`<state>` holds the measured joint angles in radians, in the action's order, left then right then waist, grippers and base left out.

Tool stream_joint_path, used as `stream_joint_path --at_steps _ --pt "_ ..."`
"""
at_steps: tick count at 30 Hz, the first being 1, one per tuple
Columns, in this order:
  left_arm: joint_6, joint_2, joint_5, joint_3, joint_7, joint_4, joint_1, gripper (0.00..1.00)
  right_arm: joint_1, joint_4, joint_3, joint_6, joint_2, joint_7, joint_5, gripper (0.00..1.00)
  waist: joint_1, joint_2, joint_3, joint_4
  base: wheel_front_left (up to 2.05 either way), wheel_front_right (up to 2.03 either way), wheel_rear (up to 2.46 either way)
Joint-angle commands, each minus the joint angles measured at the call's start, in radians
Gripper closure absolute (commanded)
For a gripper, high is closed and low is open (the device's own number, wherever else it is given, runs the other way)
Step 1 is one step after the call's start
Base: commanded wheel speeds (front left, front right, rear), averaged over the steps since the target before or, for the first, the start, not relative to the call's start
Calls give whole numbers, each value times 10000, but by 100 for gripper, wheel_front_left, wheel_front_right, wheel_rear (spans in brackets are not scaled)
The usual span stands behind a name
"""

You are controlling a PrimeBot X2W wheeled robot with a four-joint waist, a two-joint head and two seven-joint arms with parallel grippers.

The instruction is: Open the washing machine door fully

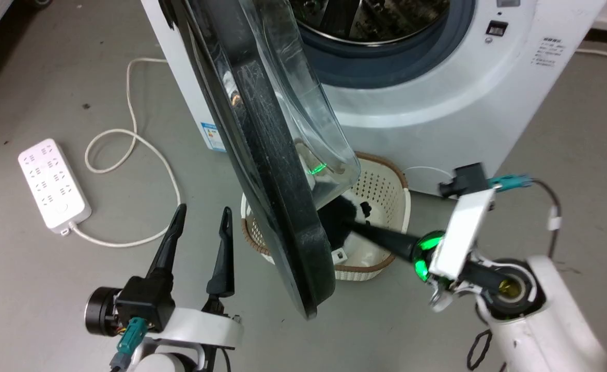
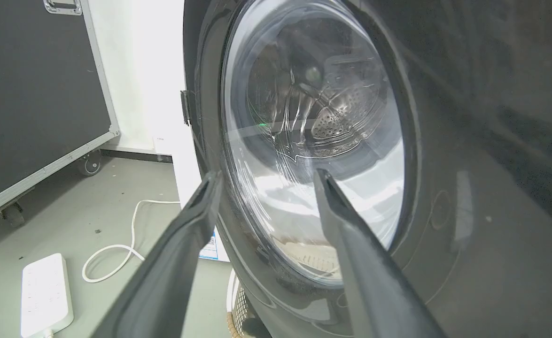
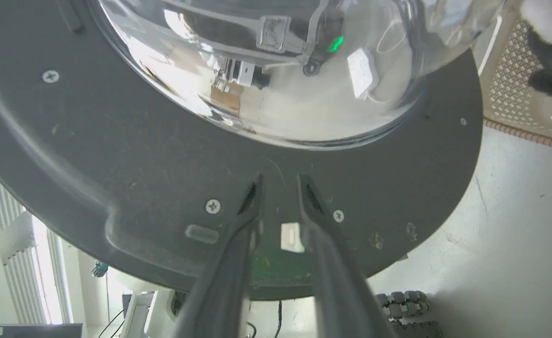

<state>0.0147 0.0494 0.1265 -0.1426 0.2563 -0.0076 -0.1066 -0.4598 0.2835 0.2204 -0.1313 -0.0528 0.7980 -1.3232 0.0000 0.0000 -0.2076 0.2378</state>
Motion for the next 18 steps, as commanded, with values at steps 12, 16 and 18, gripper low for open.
stream_joint_path --at_steps 12,16,18 --pt "-139 8 7 579 55 22 366 0 676 -2862 -507 6 -2211 -5812 5428 0 0 0 871 -739 0 0 0" --pt "-213 8 26 866 55 -4 576 0 1448 -3242 -422 6 -2971 -8065 7954 0 0 0 1159 -1104 0 0 0" --pt "-269 9 8 1000 55 -1 709 0 1934 -3336 -745 6 -2893 -8848 9119 0 0 0 1305 -1272 0 0 0"
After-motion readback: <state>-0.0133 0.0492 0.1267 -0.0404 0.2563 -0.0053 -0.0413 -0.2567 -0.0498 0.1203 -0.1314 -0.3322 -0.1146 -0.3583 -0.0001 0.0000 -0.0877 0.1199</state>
